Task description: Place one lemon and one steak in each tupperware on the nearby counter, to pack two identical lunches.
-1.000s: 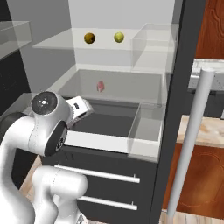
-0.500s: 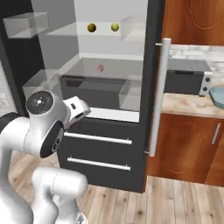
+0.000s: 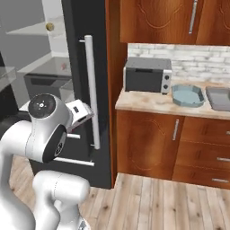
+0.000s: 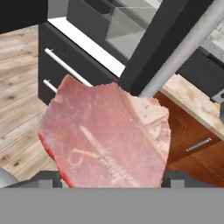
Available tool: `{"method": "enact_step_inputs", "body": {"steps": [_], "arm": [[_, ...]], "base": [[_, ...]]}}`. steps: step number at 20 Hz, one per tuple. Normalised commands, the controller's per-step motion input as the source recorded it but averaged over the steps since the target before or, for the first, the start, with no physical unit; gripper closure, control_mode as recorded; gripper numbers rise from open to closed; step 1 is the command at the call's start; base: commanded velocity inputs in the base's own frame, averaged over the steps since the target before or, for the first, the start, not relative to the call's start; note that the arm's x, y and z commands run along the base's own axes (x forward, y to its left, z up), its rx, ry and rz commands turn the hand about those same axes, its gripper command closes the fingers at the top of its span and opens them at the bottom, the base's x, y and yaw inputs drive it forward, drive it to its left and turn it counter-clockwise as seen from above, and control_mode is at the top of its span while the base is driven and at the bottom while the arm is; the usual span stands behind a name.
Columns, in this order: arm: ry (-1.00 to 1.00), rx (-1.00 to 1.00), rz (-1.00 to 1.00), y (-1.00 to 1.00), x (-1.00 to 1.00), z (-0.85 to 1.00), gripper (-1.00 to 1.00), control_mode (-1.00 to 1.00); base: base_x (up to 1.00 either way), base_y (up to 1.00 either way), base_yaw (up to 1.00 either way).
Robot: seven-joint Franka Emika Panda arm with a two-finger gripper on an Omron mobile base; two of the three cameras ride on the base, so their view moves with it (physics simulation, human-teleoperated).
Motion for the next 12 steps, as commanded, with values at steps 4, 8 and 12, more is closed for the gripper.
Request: {"method": "enact_step_inputs", "body": {"steps": [4,8,12], "arm": [[0.0,0.0,0.0,0.0,0.0,0.0,1.0,1.0],[0.0,0.0,0.0,0.0,0.0,0.0,1.0,1.0],[0.0,0.0,0.0,0.0,0.0,0.0,1.0,1.0]], "base": [[0.0,-1.0,0.0],[0.0,-1.0,0.0],[0.08,-0.99,0.0]]}}
